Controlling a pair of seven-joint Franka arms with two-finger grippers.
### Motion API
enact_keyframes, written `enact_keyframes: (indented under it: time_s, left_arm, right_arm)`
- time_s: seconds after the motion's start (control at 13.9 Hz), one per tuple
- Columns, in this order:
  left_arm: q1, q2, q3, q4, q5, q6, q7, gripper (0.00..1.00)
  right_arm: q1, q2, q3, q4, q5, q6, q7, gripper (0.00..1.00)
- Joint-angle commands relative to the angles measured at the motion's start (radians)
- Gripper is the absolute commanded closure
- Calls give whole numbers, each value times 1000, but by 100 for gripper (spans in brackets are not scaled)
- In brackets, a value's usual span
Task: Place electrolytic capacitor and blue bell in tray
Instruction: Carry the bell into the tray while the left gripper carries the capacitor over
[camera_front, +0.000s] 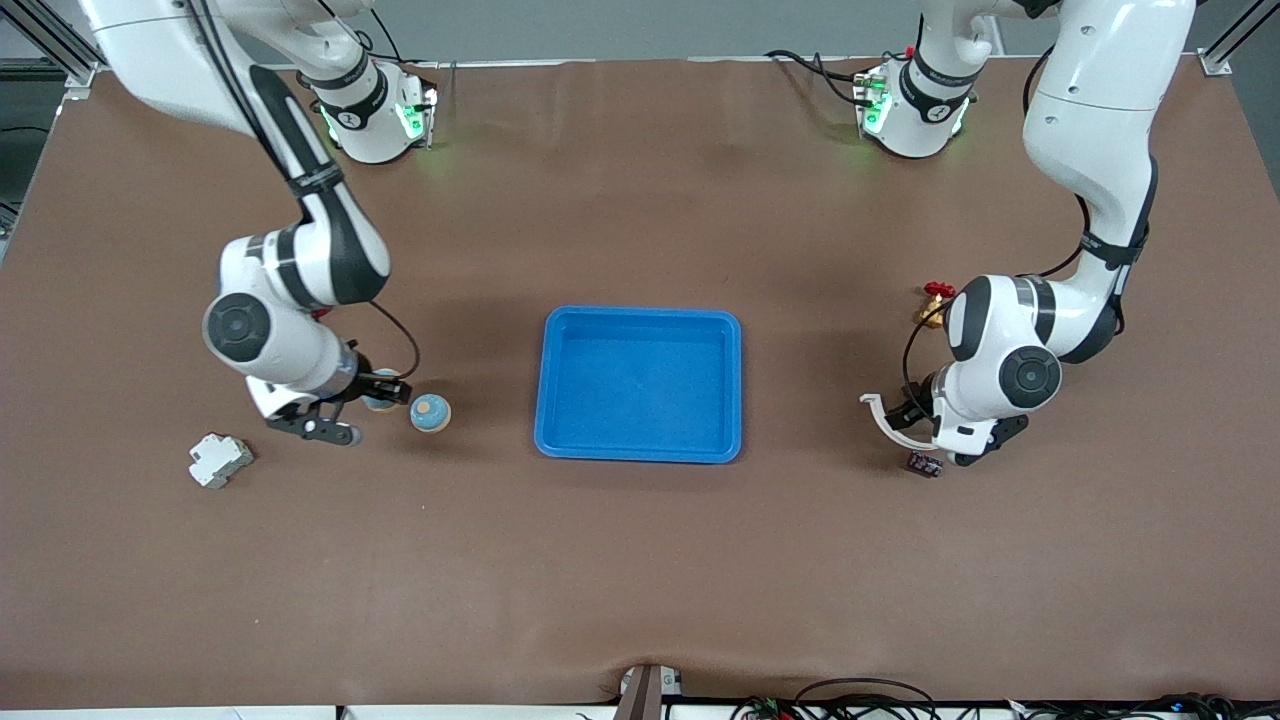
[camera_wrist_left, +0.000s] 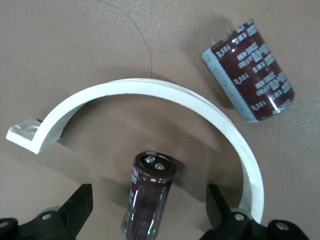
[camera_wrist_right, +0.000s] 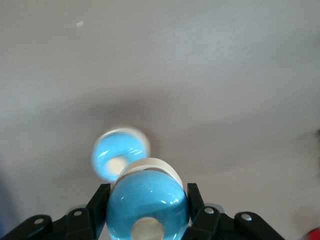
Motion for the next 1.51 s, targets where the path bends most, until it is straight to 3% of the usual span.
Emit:
enact_keyframes:
  time_s: [0.0,0.07,0.22,0.29,0.43,0.57,0.93,1.22,1.43]
  left_arm:
    - [-2,-6,0,-5,13,12,4,0]
    - [-1,-6,0,-5,13,12,4,1]
    - [-1,-7,0,-5,13,12,3,36]
    - [-2,-9,0,-5,13,9,-6,46]
    - [-4,-9,0,-3,13,6,-12,52]
    - [-4,-15,0,-3,13,1,-12,71]
    - [-7,-20,0,0,12,-13,-48,100]
    - [-5,-56,0,12,13,-97,-39,100]
    - [-7,-93,-3,79,10,-212,-49,100]
  right_arm:
    - [61,-10,33,10,-1,-6,166,100]
    - [86,-8,36,26,-1,-7,210,100]
    - [149,-2,36,46,1,-6,313,100]
    - [173,-1,36,55,4,-6,361,100]
    - [226,5,36,75,25,-3,430,100]
    - [273,45,34,117,41,0,511,100]
    - [362,185,31,243,29,12,681,100]
    - [396,238,31,254,32,78,735,100]
    - [413,260,31,251,30,106,761,100]
